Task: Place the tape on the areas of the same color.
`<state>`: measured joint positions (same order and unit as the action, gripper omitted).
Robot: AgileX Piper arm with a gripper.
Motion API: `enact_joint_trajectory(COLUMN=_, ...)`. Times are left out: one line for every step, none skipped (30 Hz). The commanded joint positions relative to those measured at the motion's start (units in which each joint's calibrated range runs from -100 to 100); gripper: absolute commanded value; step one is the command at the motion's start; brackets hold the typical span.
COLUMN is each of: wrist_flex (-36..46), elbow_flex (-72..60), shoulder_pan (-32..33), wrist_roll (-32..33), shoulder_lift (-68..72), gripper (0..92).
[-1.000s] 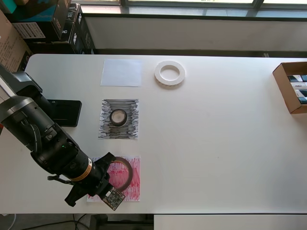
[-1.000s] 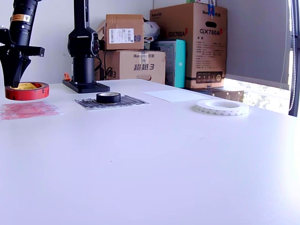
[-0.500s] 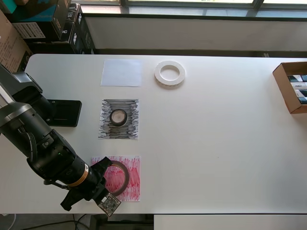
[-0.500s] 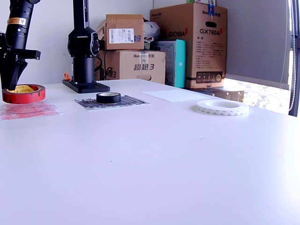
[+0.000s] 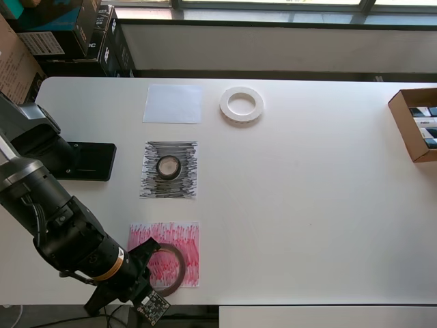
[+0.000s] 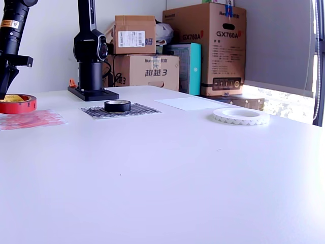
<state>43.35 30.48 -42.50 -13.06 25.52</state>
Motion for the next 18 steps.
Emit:
enact_joint_trajectory(wrist_flex=0.2, elbow_flex=0.7, shoulder_pan=0.3, wrist_roll=-0.4, shoulder_lift=0.4, gripper=13.4)
enact_joint_trajectory(wrist_flex=0.2, elbow_flex=0.7, shoulder_pan=0.4, wrist_roll=-0.4, shoulder_lift=0.4, gripper=13.4)
enact_joint_trajectory(wrist_flex=0.2, elbow_flex=0.8, shoulder_pan=0.4, wrist_roll=-0.4, shoulder_lift=0.3, gripper=13.4)
enact_joint_trajectory(wrist_flex=0.2, elbow_flex=0.8, shoulder_pan=0.6, wrist_roll=-0.4, shoulder_lift=0.3, gripper=13.4)
enact_joint_trajectory(wrist_flex=0.4, elbow_flex=0.9, shoulder_pan=0.8, wrist_roll=-0.4, shoulder_lift=0.2, gripper=13.4)
enact_joint_trajectory(wrist_flex=0.6, elbow_flex=0.9, shoulder_pan=0.9, wrist_roll=-0.4, shoulder_lift=0.1, gripper=13.4)
enact_joint_trajectory(wrist_flex=0.8, elbow_flex=1.0, shoulder_pan=1.0, wrist_roll=-0.4, shoulder_lift=0.1, gripper=13.4)
enact_joint_trajectory(wrist_flex=0.9, elbow_flex=1.0, shoulder_pan=1.5, wrist_roll=-0.4, shoulder_lift=0.1, gripper=13.4)
enact_joint_trajectory(wrist_flex=0.9, elbow_flex=1.1, shoulder_pan=1.6, wrist_roll=-0.4, shoulder_lift=0.1, gripper=13.4)
enact_joint_trajectory(wrist_flex=0.9, elbow_flex=1.2, shoulder_pan=1.9, wrist_roll=-0.4, shoulder_lift=0.1, gripper=13.4)
enact_joint_trajectory(wrist_flex=0.9, elbow_flex=1.6, shoulder_pan=1.9, wrist_roll=-0.4, shoulder_lift=-0.1, gripper=13.4)
enact_joint_trajectory(wrist_flex=0.8, elbow_flex=1.9, shoulder_pan=2.0, wrist_roll=-0.4, shoulder_lift=-0.3, gripper=13.4)
enact_joint_trajectory(wrist_flex=0.8, elbow_flex=2.3, shoulder_pan=2.1, wrist_roll=-0.4, shoulder_lift=-0.3, gripper=13.4)
enact_joint_trajectory(wrist_flex=0.8, elbow_flex=2.5, shoulder_pan=2.1, wrist_roll=-0.4, shoulder_lift=-0.4, gripper=13.4)
enact_joint_trajectory(wrist_flex=0.8, elbow_flex=2.6, shoulder_pan=2.1, wrist_roll=-0.4, shoulder_lift=-0.4, gripper=13.4)
enact_joint_trajectory(wrist_flex=0.8, elbow_flex=2.6, shoulder_pan=2.0, wrist_roll=-0.4, shoulder_lift=-0.4, gripper=13.4)
enact_joint_trajectory(wrist_flex=0.8, elbow_flex=2.6, shoulder_pan=1.9, wrist_roll=-0.4, shoulder_lift=-0.4, gripper=13.4)
enact_joint_trajectory(wrist_flex=0.8, elbow_flex=2.6, shoulder_pan=1.9, wrist_roll=-0.4, shoulder_lift=-0.3, gripper=13.4)
